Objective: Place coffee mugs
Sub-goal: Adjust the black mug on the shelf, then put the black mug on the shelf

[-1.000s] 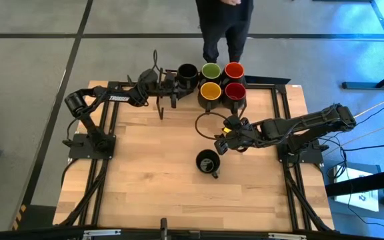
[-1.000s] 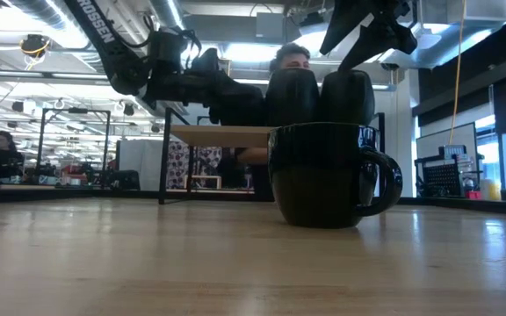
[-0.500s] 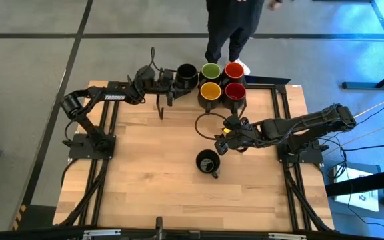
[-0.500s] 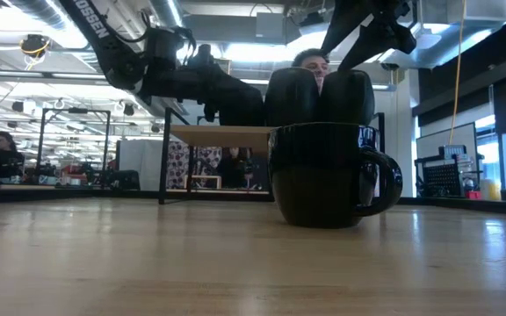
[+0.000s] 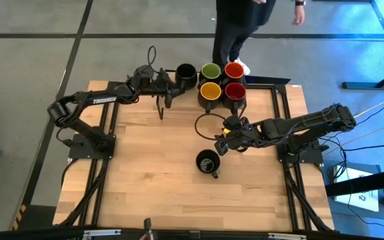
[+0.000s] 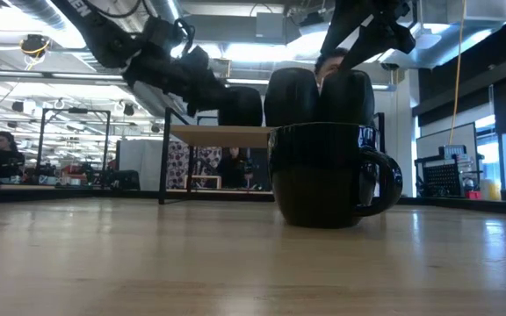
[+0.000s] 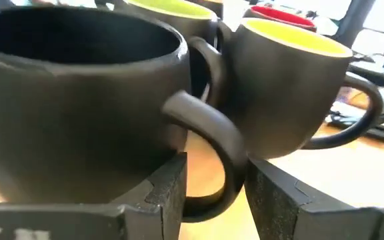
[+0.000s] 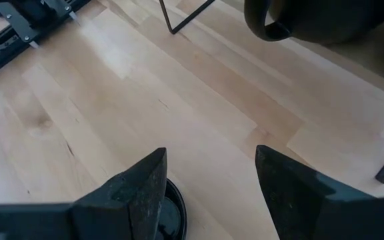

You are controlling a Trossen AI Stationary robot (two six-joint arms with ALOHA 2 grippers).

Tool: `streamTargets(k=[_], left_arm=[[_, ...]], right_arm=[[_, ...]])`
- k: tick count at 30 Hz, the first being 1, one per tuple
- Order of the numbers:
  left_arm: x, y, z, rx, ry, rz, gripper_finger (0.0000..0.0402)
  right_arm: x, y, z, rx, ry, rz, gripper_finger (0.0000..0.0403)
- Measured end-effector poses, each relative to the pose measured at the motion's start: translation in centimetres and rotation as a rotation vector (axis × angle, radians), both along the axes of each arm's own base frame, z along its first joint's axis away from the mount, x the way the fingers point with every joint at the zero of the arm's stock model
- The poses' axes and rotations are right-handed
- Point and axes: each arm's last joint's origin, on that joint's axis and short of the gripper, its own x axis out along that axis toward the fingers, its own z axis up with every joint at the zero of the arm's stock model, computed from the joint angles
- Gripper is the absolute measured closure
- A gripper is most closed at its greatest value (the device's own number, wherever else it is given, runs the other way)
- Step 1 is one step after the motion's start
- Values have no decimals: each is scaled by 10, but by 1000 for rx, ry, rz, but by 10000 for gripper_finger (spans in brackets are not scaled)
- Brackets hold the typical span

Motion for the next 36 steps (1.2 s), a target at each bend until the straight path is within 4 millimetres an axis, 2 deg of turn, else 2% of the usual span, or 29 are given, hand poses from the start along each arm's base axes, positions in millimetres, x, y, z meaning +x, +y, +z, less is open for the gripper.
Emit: streamTargets(k=[16,23,30,33,36], left_arm=[[-39,-30,45,119,84,105,262],[-55,-77,71,121,55,10,262],[-76,-127,69,16,214,-55,262],[-88,-140,66,-19,283,-77,262],[-94,-149,59,-38,311,-96,262]], right_arm=[[0,0,0,-15,15,33,185],[-2,-1,-1,-45,33,14,185],[-1,2,-1,-8,34,72,185],[-3,19,-3,38,28,134,185],[-7,43,-16,67,28,176,185]])
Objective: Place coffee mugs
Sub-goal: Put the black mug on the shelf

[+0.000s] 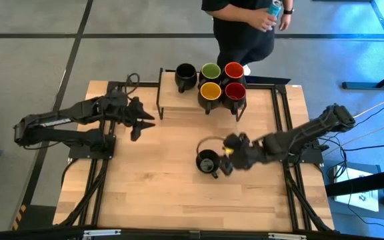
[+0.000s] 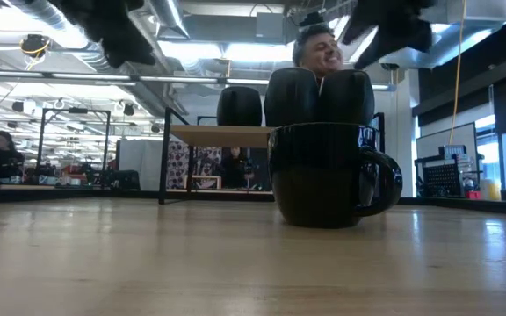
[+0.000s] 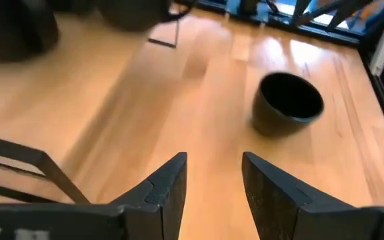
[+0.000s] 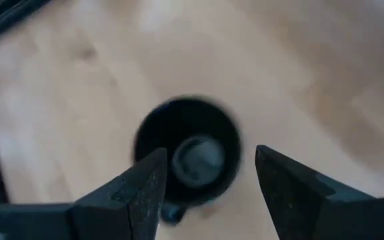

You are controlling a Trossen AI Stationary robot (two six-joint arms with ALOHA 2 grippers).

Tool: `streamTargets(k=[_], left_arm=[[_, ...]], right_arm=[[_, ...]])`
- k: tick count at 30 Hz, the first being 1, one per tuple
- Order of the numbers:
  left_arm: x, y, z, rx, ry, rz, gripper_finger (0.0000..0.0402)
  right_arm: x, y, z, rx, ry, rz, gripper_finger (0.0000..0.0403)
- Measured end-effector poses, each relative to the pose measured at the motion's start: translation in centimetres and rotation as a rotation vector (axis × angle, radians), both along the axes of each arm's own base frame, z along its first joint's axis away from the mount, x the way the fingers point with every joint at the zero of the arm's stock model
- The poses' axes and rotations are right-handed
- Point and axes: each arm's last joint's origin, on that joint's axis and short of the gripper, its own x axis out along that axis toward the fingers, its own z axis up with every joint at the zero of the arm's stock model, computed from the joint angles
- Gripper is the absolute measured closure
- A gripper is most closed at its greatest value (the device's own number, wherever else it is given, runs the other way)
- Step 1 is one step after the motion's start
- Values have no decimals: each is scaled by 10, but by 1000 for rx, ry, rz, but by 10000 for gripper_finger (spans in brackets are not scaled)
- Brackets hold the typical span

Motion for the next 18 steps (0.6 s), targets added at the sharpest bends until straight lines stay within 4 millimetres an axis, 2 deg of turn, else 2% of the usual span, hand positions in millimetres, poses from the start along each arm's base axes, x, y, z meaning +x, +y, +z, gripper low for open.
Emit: streamTargets(k=[7,10,15,18], left_arm=[[-4,-9,-11,-27,24,-57,262],[-4,-12,-11,-29,19,-95,262],[-3,-17,-11,-16,25,-147,263],[-3,-19,-12,-18,38,-160,263]], right_arm=[[-4,60,-45,115,-20,-1,185],[-6,82,-65,150,32,0,185],[-4,107,-109,152,101,-63,185],[-1,117,-133,106,78,-108,185]])
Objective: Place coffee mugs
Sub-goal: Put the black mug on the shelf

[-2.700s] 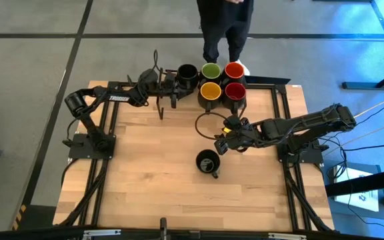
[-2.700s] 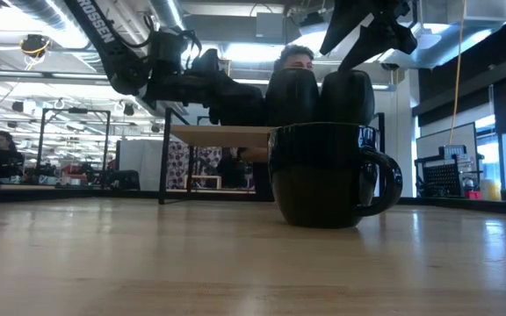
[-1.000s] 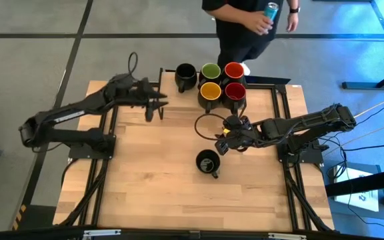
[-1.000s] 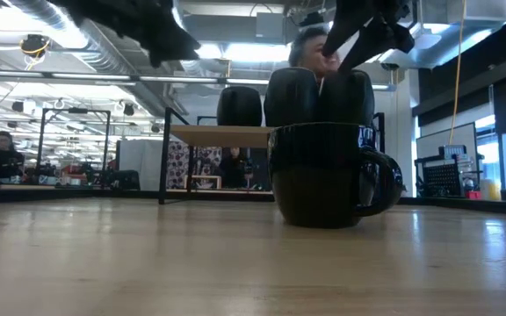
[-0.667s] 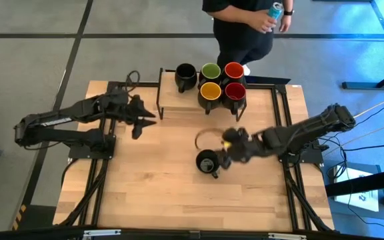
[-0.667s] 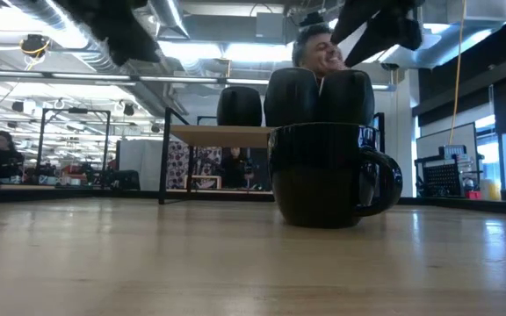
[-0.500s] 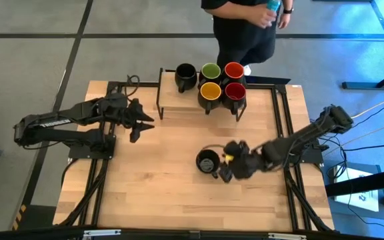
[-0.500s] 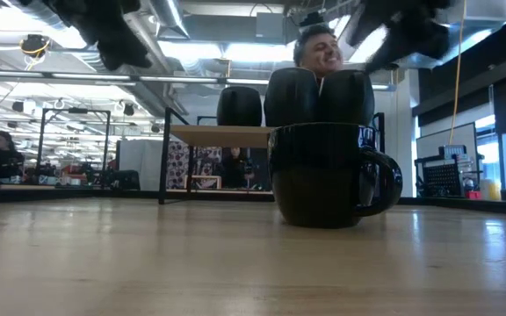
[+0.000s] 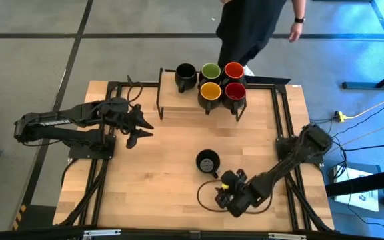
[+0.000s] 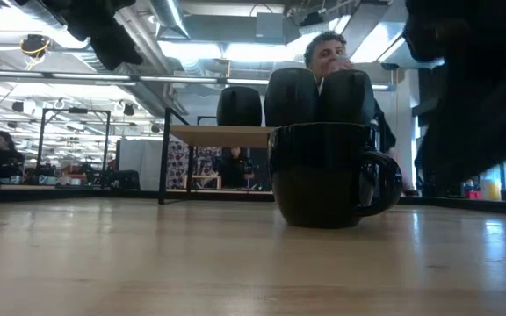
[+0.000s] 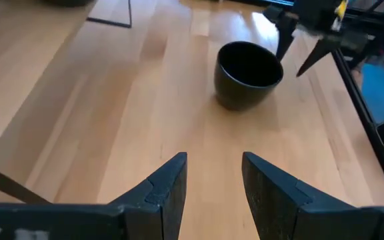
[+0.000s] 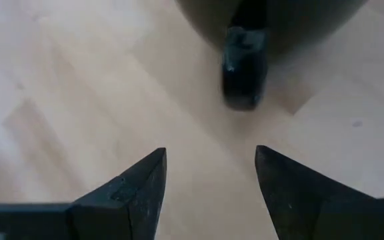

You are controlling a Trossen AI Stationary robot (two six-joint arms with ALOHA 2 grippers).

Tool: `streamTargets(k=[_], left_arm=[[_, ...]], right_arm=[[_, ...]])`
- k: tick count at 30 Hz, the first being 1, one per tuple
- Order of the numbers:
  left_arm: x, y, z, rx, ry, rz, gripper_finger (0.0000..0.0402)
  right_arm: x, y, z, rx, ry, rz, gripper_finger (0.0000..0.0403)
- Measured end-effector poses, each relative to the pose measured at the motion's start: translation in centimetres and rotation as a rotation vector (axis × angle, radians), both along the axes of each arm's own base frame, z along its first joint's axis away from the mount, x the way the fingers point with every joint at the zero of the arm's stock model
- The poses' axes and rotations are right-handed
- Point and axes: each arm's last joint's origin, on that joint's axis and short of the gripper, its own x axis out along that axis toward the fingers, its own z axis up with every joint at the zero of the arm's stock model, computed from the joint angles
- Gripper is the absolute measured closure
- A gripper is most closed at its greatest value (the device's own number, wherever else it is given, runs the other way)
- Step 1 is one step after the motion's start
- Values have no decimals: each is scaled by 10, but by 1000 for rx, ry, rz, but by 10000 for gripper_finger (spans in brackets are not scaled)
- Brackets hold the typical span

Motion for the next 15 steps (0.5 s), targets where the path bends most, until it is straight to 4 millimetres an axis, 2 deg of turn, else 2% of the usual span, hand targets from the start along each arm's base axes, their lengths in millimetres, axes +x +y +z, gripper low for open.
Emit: streamTargets(k=[5,11,15], left_arm=[[0,0,0,-7,0,37,263],[0,2,0,-20,4,125,263],[0,2,0,-53,4,162,263]], right_arm=[[4,0,-27,-164,-47,-69,185],[8,-2,-35,-319,-161,-133,187],[10,-1,-43,-326,-155,-130,227]])
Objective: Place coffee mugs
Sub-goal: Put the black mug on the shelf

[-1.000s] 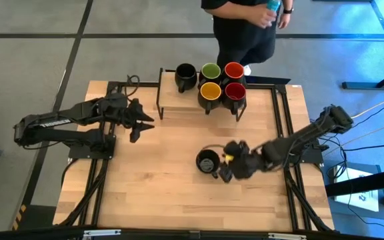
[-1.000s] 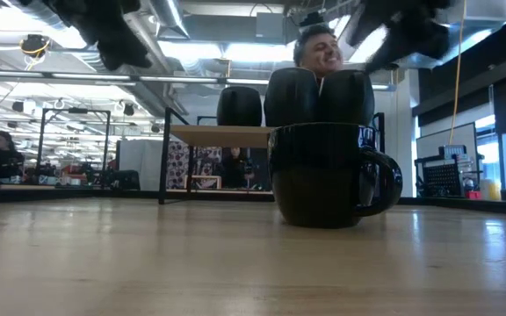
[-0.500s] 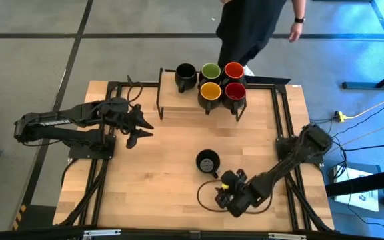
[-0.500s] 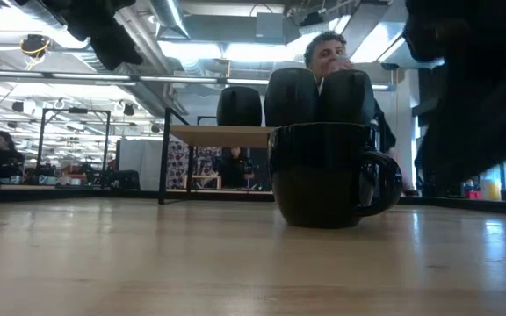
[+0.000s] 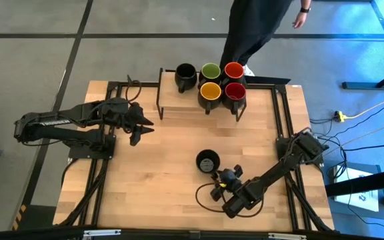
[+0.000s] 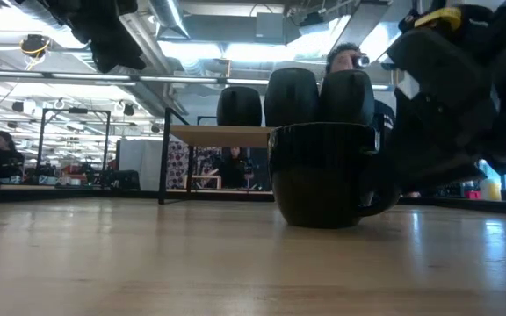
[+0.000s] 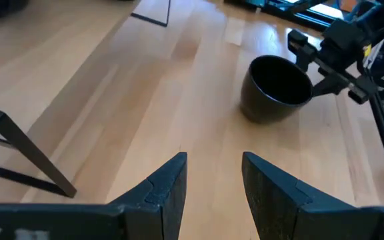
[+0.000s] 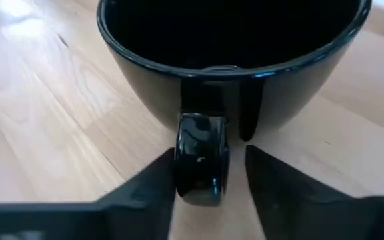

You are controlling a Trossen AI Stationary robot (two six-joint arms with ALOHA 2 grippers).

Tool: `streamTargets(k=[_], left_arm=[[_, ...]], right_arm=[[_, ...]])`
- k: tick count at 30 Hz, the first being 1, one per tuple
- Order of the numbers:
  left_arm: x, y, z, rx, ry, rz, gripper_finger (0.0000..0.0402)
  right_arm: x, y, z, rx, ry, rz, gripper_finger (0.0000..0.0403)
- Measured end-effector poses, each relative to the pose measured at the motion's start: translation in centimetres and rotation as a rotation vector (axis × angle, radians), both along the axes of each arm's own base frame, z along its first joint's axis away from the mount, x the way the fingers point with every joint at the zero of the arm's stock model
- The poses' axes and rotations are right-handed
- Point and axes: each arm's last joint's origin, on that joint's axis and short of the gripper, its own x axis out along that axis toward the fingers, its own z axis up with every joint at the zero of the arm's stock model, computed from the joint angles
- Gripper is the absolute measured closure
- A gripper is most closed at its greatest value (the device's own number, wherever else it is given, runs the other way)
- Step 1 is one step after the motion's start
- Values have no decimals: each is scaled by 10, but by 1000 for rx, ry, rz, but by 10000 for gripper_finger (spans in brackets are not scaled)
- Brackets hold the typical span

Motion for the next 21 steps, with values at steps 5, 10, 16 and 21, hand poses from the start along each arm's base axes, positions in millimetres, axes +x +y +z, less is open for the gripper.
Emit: streamTargets(k=[5,10,16,21], left_arm=[[0,0,0,7,2,11,263],[0,0,0,7,2,11,263],[-4,-1,3,-5,-22,-14,263],[-13,-4,8,-6,-58,-42,263]], right_arm=[[1,0,-2,-24,0,10,326],[4,3,3,-46,49,55,356],[29,5,34,-22,94,72,356],[66,2,84,-13,24,73,356]])
